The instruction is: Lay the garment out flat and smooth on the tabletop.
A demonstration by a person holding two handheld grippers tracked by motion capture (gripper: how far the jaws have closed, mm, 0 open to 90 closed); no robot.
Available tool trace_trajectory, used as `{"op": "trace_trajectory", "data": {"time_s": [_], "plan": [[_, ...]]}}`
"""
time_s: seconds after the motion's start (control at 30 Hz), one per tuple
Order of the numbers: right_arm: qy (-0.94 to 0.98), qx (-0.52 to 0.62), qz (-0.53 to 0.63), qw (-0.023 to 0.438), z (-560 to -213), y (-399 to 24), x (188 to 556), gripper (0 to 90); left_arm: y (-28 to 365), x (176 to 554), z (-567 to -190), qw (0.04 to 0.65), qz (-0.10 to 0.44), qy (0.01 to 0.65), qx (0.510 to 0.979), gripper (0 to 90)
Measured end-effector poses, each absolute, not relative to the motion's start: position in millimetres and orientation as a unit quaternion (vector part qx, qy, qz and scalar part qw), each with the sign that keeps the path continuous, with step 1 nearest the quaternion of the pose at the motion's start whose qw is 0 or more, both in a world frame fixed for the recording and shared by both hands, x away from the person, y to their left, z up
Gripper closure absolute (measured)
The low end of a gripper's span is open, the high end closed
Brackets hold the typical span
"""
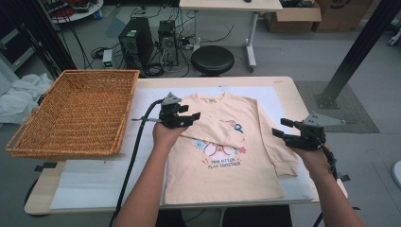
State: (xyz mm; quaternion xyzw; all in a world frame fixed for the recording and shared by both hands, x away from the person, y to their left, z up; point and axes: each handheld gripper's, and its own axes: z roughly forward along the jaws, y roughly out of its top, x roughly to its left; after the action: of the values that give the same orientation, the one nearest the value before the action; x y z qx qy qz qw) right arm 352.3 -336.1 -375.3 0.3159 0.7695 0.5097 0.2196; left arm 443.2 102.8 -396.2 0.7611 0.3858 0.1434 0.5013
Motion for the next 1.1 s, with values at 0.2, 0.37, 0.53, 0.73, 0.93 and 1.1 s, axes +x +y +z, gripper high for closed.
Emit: {"op": "trace_trajectory", "data": {"time_s": [0.2,0.37,0.53,0.73,0.93,1.1], "plan": [[0.768,0.326,0.502,0.228,-378.7,-351.5,347.7,42.2,96.9,477.0,-415.5,0.458,0.131,0.399,0.784,35.2],[0.768,0.333,0.496,0.231,-381.4,-359.9,349.2,42.1,95.7,489.6,-429.6,0.441,0.122,0.411,0.789,36.9],[0.772,0.335,0.487,0.232,-382.8,-361.9,352.7,42.1,87.9,494.7,-440.8,0.427,0.116,0.414,0.796,42.7],[0.774,0.333,0.485,0.233,-382.5,-358.8,355.4,42.4,71.0,493.6,-446.6,0.393,0.135,0.402,0.815,58.0],[0.777,0.326,0.484,0.235,-381.3,-354.3,353.7,43.3,67.7,491.9,-444.1,0.394,0.139,0.403,0.814,88.3],[0.777,0.325,0.483,0.238,-379.6,-356.9,351.4,44.0,84.5,487.8,-420.1,0.428,0.131,0.395,0.802,88.6]]}}
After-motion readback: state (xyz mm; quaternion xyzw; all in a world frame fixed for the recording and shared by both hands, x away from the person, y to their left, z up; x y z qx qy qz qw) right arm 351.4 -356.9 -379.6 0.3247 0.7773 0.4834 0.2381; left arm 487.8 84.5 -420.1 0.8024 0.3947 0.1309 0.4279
